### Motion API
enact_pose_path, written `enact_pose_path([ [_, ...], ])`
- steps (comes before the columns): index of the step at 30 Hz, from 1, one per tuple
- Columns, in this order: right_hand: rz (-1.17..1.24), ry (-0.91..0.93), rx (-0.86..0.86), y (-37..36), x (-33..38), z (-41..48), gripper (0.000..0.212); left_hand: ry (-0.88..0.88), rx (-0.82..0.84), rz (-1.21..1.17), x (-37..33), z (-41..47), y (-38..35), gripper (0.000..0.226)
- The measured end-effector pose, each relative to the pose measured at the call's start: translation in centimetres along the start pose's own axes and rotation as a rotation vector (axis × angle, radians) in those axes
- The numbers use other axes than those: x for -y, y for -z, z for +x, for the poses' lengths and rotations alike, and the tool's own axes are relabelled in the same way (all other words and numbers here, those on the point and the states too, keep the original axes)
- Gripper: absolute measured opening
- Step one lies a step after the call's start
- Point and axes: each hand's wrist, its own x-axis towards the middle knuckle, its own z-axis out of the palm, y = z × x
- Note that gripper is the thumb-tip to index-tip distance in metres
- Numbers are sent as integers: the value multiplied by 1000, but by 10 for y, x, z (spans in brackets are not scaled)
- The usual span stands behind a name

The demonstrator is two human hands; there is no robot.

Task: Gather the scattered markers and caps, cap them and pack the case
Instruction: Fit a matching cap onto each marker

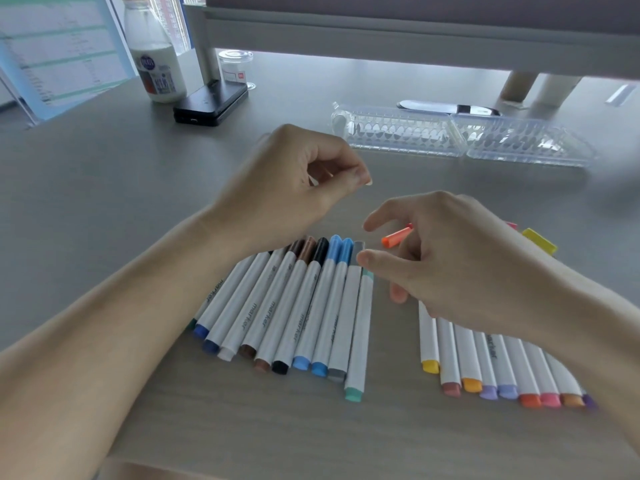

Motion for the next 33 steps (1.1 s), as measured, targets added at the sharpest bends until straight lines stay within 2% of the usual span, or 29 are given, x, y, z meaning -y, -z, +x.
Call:
enact_pose_path([
  [2,18,8,60,5,1,-3,33,4,-4,2,0,0,0,14],
  [7,32,4,234,11,6,-8,57,-2,-6,10,0,0,1,13],
  [19,109,27,179,5,0,-2,56,0,13,36,-1,-1,0,13],
  [22,120,41,148,7,-3,-1,52,4,17,42,-1,0,1,13],
  [28,161,46,63,14,-12,3,32,21,204,133,-1,-5,-2,10],
  [33,255,51,-5,17,-20,6,20,48,91,140,-3,-4,0,5],
])
